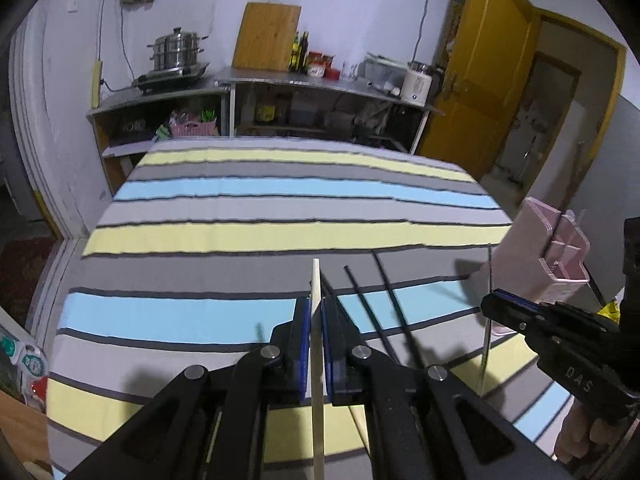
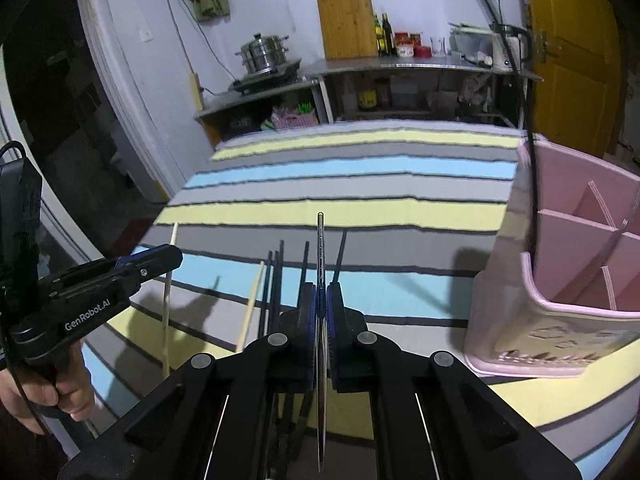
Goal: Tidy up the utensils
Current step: 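Close the left tool on a wooden chopstick while the right tool grasps a metal chopstick, then lift both chopsticks upright and carry them over the pink holder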
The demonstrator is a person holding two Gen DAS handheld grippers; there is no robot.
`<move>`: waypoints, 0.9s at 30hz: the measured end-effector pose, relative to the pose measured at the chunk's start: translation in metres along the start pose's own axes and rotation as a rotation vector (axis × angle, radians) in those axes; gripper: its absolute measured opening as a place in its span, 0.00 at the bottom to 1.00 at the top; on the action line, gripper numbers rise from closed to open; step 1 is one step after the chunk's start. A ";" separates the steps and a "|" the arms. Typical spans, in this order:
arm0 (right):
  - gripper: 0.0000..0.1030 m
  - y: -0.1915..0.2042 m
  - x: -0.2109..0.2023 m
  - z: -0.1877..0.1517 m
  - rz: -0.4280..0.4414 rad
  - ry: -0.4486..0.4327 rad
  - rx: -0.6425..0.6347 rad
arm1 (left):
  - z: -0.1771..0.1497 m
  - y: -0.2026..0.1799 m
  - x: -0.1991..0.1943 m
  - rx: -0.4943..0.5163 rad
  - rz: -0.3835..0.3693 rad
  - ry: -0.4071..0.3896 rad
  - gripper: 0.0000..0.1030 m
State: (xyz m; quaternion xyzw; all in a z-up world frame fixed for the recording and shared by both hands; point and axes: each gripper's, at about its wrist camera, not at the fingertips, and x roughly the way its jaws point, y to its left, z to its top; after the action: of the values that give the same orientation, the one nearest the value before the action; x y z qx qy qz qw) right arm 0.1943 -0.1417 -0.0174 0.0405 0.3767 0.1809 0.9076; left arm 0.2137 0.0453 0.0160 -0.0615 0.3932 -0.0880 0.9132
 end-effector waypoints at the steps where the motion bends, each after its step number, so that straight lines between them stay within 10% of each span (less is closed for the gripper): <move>1: 0.05 0.001 -0.007 0.000 0.002 -0.010 -0.001 | 0.000 -0.001 -0.006 0.002 -0.005 -0.006 0.05; 27: 0.05 -0.017 -0.104 -0.003 -0.001 -0.169 0.059 | 0.018 -0.051 -0.110 0.044 -0.149 -0.103 0.05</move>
State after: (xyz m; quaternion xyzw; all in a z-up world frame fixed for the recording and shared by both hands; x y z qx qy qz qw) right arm 0.1291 -0.1947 0.0464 0.0823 0.3040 0.1654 0.9346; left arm 0.1465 0.0191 0.1158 -0.0751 0.3381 -0.1609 0.9242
